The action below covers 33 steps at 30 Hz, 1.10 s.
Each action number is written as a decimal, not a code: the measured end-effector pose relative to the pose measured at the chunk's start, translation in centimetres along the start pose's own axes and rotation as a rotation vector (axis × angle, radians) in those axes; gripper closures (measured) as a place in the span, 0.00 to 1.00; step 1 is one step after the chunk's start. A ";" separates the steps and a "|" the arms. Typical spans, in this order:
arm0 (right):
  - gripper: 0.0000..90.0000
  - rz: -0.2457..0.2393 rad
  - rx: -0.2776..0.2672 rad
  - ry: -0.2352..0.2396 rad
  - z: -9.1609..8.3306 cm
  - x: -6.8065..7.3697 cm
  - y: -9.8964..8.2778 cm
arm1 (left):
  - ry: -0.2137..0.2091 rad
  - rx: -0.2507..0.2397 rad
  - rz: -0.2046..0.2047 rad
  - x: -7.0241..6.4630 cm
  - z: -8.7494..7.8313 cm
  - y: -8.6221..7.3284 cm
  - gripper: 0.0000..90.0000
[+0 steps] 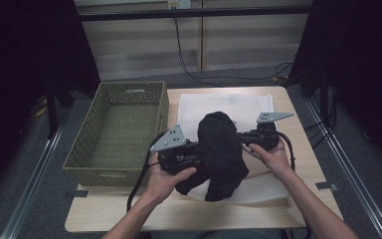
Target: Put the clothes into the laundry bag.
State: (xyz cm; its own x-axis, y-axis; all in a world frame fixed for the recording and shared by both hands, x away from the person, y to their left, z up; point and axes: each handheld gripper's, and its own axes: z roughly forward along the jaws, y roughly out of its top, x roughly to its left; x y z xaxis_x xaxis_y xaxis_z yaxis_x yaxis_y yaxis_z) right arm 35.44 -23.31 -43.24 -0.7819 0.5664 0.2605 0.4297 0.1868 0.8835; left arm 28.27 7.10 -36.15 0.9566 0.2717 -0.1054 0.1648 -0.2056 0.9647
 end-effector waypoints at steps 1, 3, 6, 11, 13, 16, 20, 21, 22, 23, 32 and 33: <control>0.97 0.000 -0.001 0.000 0.0 0.0 0.0 | 0.000 0.000 0.000 0.0 0.0 0.0 0.81; 0.97 0.001 0.000 -0.001 0.1 0.0 0.0 | -0.004 0.021 0.002 -0.2 0.2 -0.4 0.81; 0.97 0.001 0.000 -0.002 0.0 0.0 0.0 | -0.020 0.043 -0.011 -0.2 0.7 -1.4 0.81; 0.97 0.000 -0.003 -0.001 -0.1 0.0 0.1 | -0.046 0.122 -0.012 -0.5 1.9 -3.2 0.81; 0.97 0.003 -0.001 -0.001 -0.1 0.0 0.1 | -0.043 0.170 0.008 -0.7 2.9 -4.1 0.81; 0.97 0.003 -0.002 -0.001 -0.1 0.0 0.1 | -0.068 0.187 0.000 -0.8 3.5 -4.6 0.81; 0.97 0.005 -0.009 0.001 -0.2 0.0 0.2 | -0.107 0.229 -0.013 -1.3 4.4 -5.1 0.81; 0.97 0.005 -0.008 0.000 -0.2 0.0 0.1 | -0.117 0.230 -0.023 -1.4 4.5 -5.2 0.81; 0.97 0.005 -0.008 0.000 -0.2 0.0 0.1 | -0.117 0.230 -0.023 -1.4 4.5 -5.2 0.81; 0.97 0.005 -0.008 0.000 -0.2 0.0 0.1 | -0.127 0.232 -0.015 -1.7 4.6 -5.1 0.81; 0.97 0.007 -0.010 -0.004 -0.2 0.0 0.2 | -0.225 0.243 -0.008 -3.1 4.9 -5.0 0.81; 0.97 0.007 -0.010 -0.004 -0.2 0.0 0.2 | -0.225 0.243 -0.008 -3.1 4.9 -5.0 0.81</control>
State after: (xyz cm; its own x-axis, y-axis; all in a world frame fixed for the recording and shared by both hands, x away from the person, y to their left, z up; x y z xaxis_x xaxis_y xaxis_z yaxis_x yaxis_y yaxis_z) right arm 35.43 -23.47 -43.01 -0.7774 0.5705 0.2650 0.4304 0.1752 0.8855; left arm 25.65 2.64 -41.88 0.9796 0.0651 -0.1900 0.1993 -0.4301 0.8805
